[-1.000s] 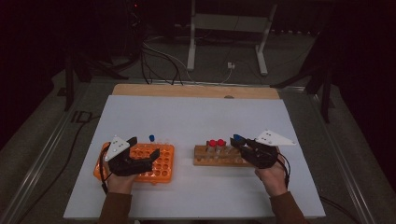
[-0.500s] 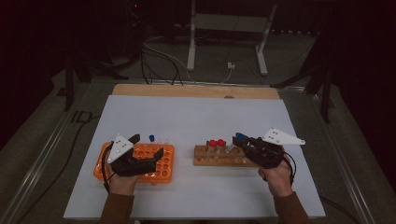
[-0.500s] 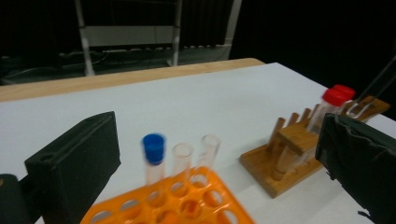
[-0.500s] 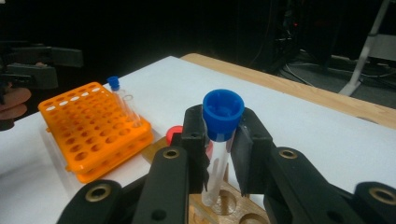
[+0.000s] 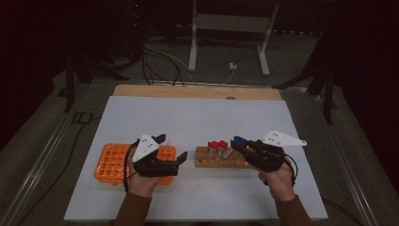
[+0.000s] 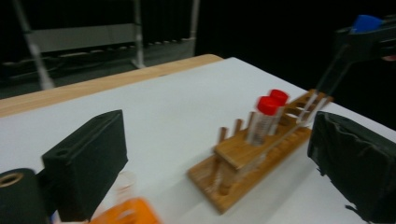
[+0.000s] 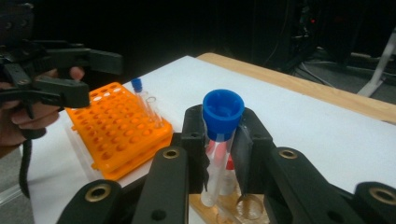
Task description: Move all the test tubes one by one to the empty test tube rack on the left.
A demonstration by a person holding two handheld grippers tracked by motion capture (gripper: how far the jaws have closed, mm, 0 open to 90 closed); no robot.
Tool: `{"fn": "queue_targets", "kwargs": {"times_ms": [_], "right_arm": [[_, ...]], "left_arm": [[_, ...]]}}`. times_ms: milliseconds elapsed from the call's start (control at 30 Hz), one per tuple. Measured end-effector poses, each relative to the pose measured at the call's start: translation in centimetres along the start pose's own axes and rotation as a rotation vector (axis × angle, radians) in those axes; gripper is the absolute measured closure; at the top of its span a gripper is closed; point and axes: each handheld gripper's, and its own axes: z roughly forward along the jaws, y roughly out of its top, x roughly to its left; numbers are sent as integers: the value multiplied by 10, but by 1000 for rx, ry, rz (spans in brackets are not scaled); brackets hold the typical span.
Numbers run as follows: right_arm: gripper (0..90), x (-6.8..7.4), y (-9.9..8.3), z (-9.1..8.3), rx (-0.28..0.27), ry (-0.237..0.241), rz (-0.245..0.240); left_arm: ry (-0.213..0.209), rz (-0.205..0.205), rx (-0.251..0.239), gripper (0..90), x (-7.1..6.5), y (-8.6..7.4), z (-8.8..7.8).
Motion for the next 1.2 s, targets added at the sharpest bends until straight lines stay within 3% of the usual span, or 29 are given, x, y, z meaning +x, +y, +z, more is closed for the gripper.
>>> {"fn": "queue_targets", "kwargs": {"times_ms": [200,500,600,867,1200], "right_arm": [[766,9,-3,10,31,36,-4],[765,20,-6,19,57,62,-21],[765,22,-6,20,61,71,-24],[766,27,-7,23,73,88,-36],[766,29,-9,27,86,91,-40]], "left_arm": [[-50,29,29,117,-16,3,19],[-136,108,101,187,-47,3,45],[-156,131,122,269,-55,2,52],[-201,169,138,665,-61,1,59],[-215,184,156,758,-61,-1,61]]}}
